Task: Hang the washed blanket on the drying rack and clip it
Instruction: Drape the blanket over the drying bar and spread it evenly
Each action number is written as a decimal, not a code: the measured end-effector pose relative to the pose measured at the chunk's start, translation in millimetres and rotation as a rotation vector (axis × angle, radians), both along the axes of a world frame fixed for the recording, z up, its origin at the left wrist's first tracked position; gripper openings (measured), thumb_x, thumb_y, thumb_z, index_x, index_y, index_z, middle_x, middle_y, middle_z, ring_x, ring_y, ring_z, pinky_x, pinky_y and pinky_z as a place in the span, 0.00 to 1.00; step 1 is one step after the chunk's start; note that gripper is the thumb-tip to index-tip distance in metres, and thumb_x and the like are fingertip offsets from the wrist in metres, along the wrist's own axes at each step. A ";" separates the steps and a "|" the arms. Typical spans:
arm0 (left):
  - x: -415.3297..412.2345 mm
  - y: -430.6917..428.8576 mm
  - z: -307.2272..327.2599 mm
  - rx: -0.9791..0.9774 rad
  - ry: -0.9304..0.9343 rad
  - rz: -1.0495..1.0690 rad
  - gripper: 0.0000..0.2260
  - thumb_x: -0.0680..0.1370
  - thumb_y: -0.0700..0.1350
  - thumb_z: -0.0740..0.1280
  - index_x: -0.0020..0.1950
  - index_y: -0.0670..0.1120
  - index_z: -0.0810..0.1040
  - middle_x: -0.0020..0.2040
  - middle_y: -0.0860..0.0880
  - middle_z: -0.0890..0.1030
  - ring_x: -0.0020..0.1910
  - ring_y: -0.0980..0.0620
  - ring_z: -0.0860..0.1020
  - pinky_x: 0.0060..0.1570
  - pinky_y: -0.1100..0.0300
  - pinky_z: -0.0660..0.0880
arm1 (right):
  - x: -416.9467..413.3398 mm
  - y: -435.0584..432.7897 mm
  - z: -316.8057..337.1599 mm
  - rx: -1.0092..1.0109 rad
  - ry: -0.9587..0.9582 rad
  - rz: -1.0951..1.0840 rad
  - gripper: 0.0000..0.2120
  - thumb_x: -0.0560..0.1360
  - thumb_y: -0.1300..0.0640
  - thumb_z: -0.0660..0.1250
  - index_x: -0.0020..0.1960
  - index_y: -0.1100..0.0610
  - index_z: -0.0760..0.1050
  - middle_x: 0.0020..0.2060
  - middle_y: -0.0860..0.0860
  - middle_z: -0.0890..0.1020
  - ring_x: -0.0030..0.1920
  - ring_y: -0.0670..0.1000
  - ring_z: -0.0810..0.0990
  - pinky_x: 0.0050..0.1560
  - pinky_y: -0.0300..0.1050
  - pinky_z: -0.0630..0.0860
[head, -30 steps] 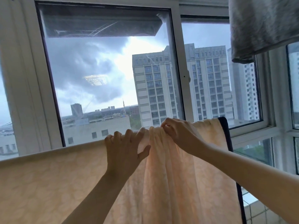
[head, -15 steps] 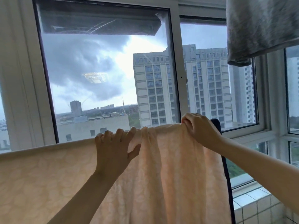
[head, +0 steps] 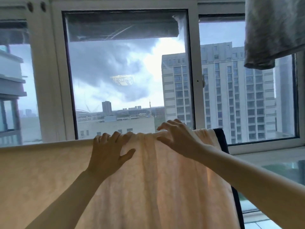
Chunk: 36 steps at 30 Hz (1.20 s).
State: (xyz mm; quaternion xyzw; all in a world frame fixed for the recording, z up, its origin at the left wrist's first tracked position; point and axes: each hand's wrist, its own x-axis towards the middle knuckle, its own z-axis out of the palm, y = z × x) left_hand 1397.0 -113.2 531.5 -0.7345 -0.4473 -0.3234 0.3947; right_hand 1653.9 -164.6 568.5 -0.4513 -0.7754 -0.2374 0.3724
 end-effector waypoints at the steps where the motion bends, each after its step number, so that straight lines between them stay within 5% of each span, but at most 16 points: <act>1: -0.4 -1.7 0.4 -0.013 0.003 0.005 0.28 0.77 0.68 0.48 0.66 0.54 0.73 0.50 0.51 0.79 0.43 0.45 0.77 0.47 0.49 0.70 | -5.1 3.8 -0.8 0.010 -0.005 0.024 0.17 0.75 0.44 0.67 0.59 0.52 0.76 0.57 0.48 0.80 0.58 0.48 0.76 0.59 0.47 0.75; 8: -1.7 -8.1 2.9 -0.075 0.006 0.008 0.28 0.77 0.68 0.48 0.68 0.55 0.71 0.52 0.53 0.79 0.46 0.46 0.78 0.50 0.48 0.72 | -16.1 13.1 -2.1 -0.007 0.076 0.160 0.05 0.74 0.54 0.70 0.48 0.55 0.79 0.43 0.49 0.84 0.42 0.46 0.82 0.45 0.45 0.81; 16: -2.2 -8.8 3.7 -0.082 0.012 0.024 0.27 0.77 0.68 0.48 0.67 0.55 0.71 0.53 0.52 0.80 0.47 0.44 0.79 0.52 0.46 0.72 | 40.6 -0.7 3.9 -0.031 0.156 -0.063 0.04 0.78 0.55 0.64 0.46 0.54 0.73 0.33 0.45 0.78 0.30 0.41 0.78 0.35 0.40 0.80; 22: 7.3 -11.5 6.0 -0.096 -0.005 0.019 0.26 0.77 0.66 0.49 0.65 0.53 0.72 0.55 0.51 0.79 0.48 0.41 0.79 0.54 0.40 0.72 | 69.4 -11.7 1.7 -0.015 0.227 -0.149 0.04 0.78 0.59 0.64 0.44 0.57 0.72 0.30 0.48 0.77 0.27 0.45 0.77 0.30 0.46 0.79; 29: 48.8 -17.0 2.5 -0.085 0.018 -0.052 0.23 0.76 0.62 0.52 0.64 0.52 0.72 0.56 0.51 0.79 0.56 0.45 0.77 0.61 0.35 0.68 | 77.0 -15.7 2.4 -0.043 0.381 -0.143 0.05 0.77 0.64 0.63 0.43 0.58 0.70 0.29 0.51 0.76 0.26 0.47 0.74 0.25 0.34 0.67; 36: 90.7 -10.6 -0.7 -0.062 0.037 -0.065 0.25 0.76 0.64 0.53 0.66 0.53 0.73 0.56 0.52 0.80 0.54 0.46 0.79 0.64 0.31 0.61 | 85.9 -17.7 4.9 -0.066 0.501 -0.103 0.05 0.77 0.65 0.63 0.43 0.59 0.71 0.32 0.52 0.76 0.29 0.47 0.74 0.26 0.33 0.69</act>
